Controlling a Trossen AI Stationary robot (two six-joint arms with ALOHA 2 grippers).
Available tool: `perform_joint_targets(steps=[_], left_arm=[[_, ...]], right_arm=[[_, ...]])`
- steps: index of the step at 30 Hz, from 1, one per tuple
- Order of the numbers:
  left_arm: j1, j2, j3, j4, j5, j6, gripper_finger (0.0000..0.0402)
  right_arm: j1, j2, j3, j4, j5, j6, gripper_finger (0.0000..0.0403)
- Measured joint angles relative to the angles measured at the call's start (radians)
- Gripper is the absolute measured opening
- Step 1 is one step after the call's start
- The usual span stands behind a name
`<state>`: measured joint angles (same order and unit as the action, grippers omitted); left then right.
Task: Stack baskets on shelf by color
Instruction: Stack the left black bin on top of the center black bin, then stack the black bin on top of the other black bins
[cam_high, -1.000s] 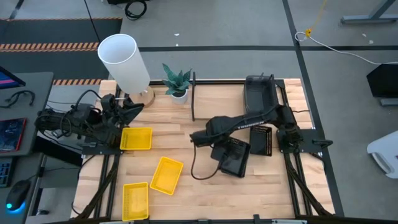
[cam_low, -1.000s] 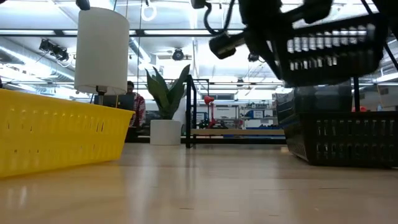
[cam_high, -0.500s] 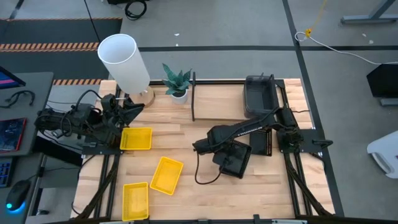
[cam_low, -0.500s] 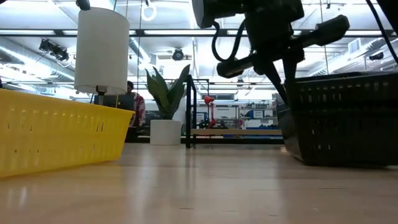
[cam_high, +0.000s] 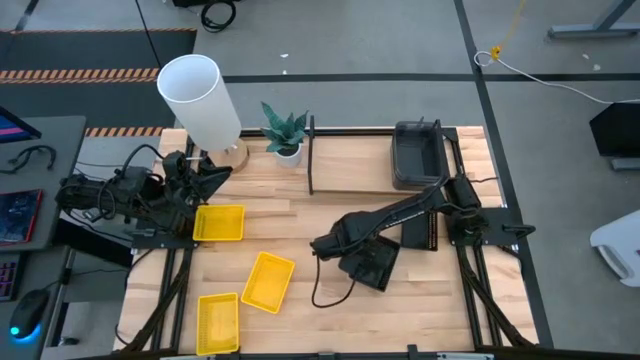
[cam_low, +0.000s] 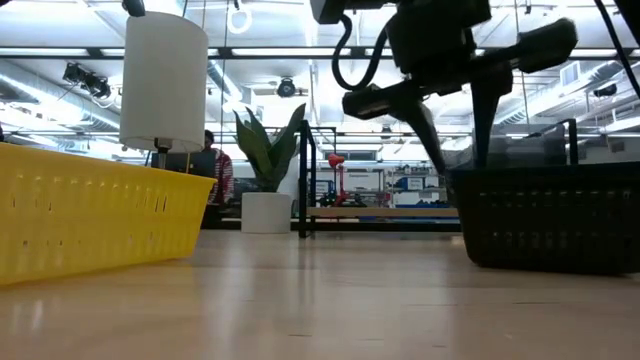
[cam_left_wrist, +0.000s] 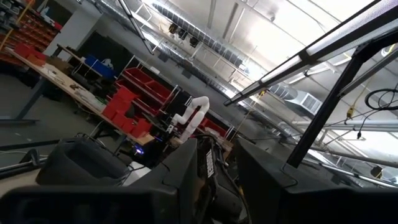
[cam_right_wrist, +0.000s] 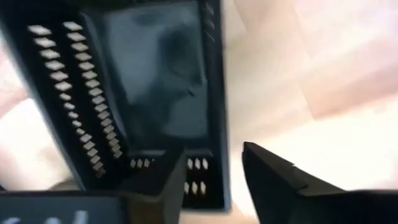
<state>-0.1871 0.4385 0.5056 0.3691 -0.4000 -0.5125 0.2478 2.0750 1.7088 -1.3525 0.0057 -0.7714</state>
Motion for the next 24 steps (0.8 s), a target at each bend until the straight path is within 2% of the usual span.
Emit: perform_joint_targets(steps=[3,9,13,19,24], left_arm=[[0.0,0.0,0.0,0.0,0.0,-0.001,0.0119],[0.0,0.0,0.0,0.0,0.0,-0.001,0.0119],[0.0,0.0,0.0,0.0,0.0,-0.001,0.0119],[0.0,0.0,0.0,-0.001,0.0,-0.002,0.0119],[0.0,0.0,0.0,-0.016,0.0,0.001,0.0119]], right_arm=[[-0.008,0.0,0.005,-0.03,0.04,0.051,0.0193],[-0.053,-0.001,0.01,-0.115,-0.053,0.203,0.0221],[-0.079,-0.019,0.009,-0.145,-0.052,0.262,0.0215],[-0.103,-0.13,-0.007,-0.115,-0.059,0.374,0.0194],[-0.105,-0.288,-0.178,0.035,-0.057,0.54,0.0178]])
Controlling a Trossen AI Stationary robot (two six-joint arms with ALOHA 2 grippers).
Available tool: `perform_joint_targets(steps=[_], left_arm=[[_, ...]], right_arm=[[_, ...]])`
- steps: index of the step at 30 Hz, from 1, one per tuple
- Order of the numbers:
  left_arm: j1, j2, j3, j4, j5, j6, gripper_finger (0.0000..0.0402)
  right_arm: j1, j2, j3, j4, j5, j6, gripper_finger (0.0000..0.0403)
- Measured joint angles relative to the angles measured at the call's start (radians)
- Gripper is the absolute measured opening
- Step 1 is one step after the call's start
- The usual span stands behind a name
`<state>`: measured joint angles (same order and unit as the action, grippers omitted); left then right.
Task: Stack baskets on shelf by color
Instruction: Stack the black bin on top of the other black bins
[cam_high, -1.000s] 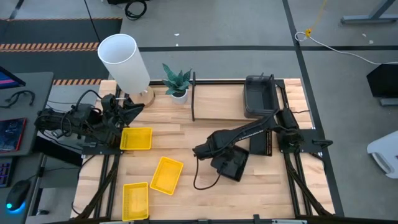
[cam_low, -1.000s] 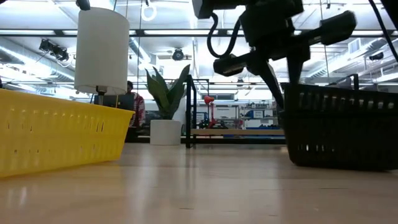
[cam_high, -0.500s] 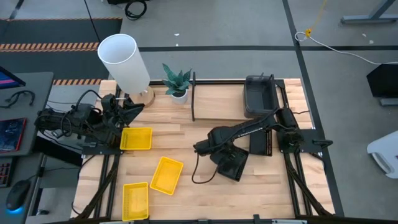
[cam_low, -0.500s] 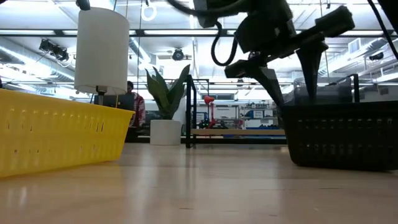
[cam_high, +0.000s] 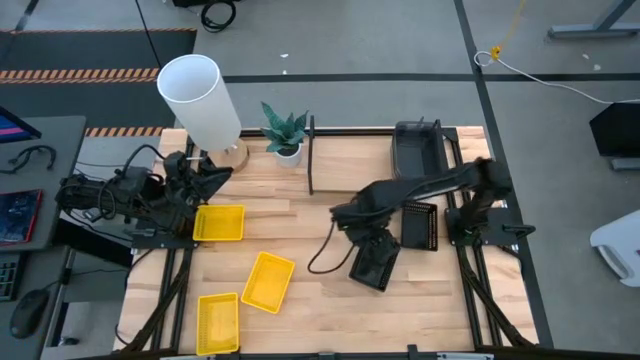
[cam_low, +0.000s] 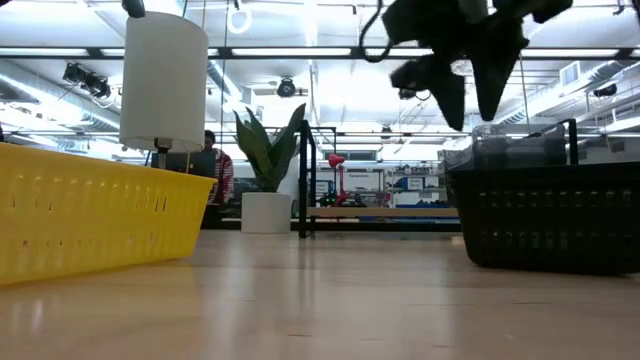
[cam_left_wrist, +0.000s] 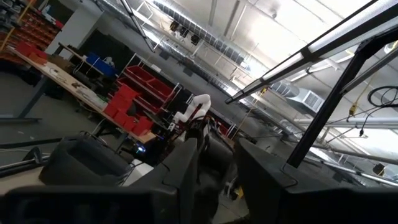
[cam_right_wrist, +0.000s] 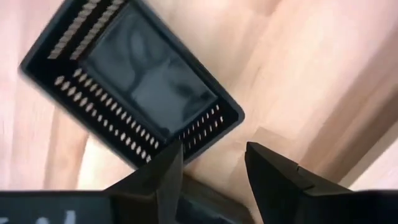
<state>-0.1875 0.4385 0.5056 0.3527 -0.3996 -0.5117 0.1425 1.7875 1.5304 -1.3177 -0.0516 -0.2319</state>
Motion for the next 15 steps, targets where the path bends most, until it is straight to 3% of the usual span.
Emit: perform_joint_targets(steps=[5,15], left_arm=[[0.0,0.0,0.0,-0.036,0.0,0.0,0.0119],[0.0,0.0,0.0,-0.05,0.0,0.052,0.0119]], right_arm=[[0.008,-0.148,-0.212,0.077,0.001,0.223,0.0173],[0.087,-0.398,-0.501,0.107,0.0,0.539,0.019]])
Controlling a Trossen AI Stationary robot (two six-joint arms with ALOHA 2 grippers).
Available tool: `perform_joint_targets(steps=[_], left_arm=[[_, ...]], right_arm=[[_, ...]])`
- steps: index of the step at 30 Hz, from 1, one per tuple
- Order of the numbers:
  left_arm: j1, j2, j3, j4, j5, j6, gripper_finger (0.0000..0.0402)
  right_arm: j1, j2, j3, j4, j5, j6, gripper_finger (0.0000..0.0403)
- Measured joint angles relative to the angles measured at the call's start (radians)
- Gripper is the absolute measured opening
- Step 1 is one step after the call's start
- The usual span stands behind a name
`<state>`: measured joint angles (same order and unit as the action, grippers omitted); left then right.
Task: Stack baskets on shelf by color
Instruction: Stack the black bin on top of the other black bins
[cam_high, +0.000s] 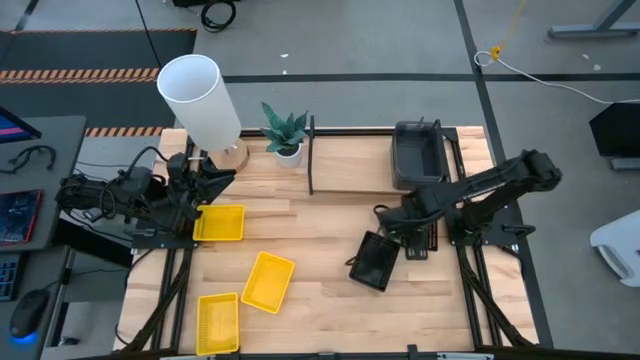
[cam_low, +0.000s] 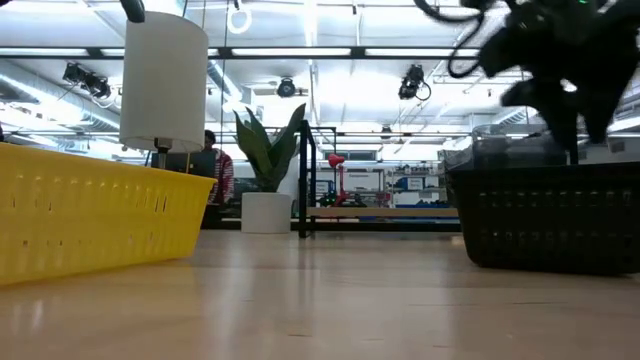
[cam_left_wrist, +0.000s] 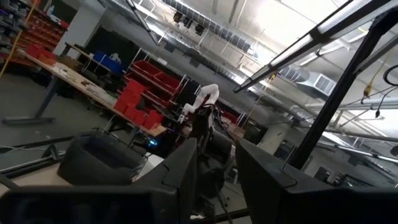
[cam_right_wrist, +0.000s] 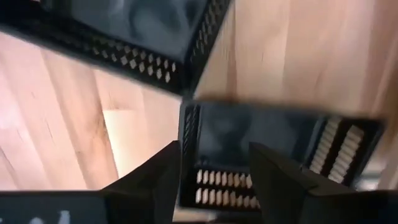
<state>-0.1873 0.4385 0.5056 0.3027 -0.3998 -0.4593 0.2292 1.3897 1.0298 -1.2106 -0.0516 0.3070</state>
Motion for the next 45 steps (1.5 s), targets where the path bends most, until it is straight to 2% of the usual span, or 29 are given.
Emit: perform_joint_targets(steps=[6,15,23,29,35,41,45], left_arm=[[0.0,0.0,0.0,-0.001,0.0,0.001,0.0119],[0.0,0.0,0.0,-0.001,-0.008,0.0,0.0119],[0.0,0.0,0.0,0.0,-0.057,-0.026,0.0119],[0.0,0.0,0.0,0.0,-0.079,-0.027,0.0119],[0.0,0.0,0.0,0.0,-0.079,-0.052,0.0119],[0.0,0.0,0.0,0.0,-0.079,-0.053,0.0119],[0.0,0.0,0.0,0.0,-0.079,-0.053,0.0119]], right_arm=[[0.073,-0.041,-0.121,0.045,-0.024,0.109,0.0215],[0.14,-0.036,-0.243,0.227,-0.051,0.117,0.0235],[0.149,-0.033,-0.339,0.302,0.089,0.181,0.022],[0.149,-0.033,-0.384,0.407,0.112,0.188,0.0178],[0.149,-0.033,-0.404,0.42,0.092,0.194,0.0098],[0.149,-0.033,-0.371,0.414,-0.067,0.24,0.0015],[0.149,-0.033,-0.3,0.374,-0.234,0.24,0.001]])
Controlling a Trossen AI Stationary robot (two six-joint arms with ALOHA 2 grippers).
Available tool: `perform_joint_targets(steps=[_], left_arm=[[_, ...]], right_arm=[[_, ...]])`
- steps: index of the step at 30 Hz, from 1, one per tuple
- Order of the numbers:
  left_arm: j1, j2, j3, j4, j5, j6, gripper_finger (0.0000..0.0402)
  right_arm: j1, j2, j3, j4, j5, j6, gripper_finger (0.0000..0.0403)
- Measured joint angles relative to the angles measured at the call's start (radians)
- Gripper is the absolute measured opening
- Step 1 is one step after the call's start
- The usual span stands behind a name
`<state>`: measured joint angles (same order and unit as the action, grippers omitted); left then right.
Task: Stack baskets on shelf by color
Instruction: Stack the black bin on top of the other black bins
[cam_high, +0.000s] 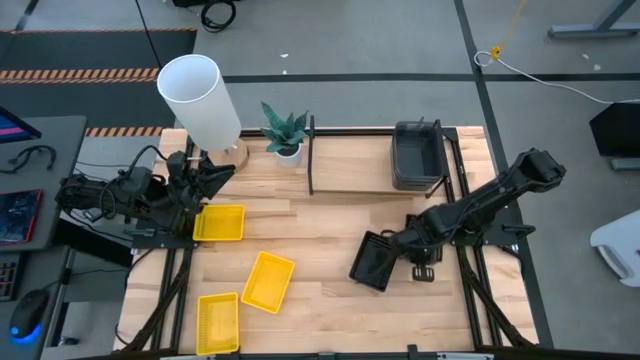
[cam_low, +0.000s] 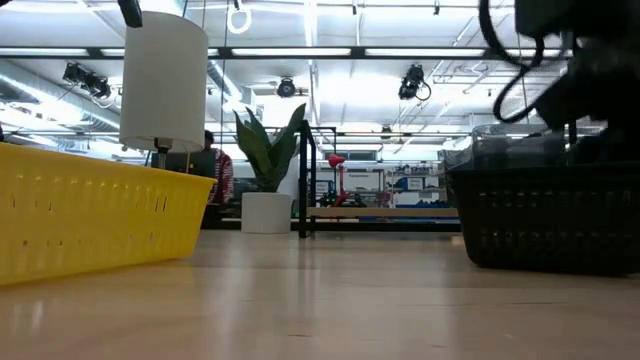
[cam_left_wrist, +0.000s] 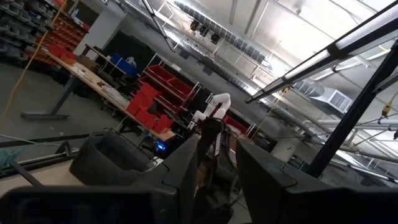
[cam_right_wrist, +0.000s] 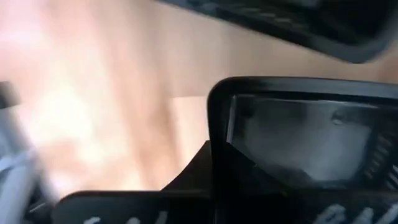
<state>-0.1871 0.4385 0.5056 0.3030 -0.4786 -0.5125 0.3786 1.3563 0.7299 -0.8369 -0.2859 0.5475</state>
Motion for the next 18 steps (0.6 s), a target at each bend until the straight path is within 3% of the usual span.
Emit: perform_joint_targets(steps=[6,18], left_arm=[[0.0,0.0,0.0,0.0,0.0,0.0,0.0119],[0.0,0.0,0.0,-0.001,0.0,0.001,0.0119]], right_arm=[[0.0,0.0,0.168,-0.131,-0.116,-0.009,0.0005],[-0.001,0.0,0.512,-0.244,-0.101,0.126,0.0004]])
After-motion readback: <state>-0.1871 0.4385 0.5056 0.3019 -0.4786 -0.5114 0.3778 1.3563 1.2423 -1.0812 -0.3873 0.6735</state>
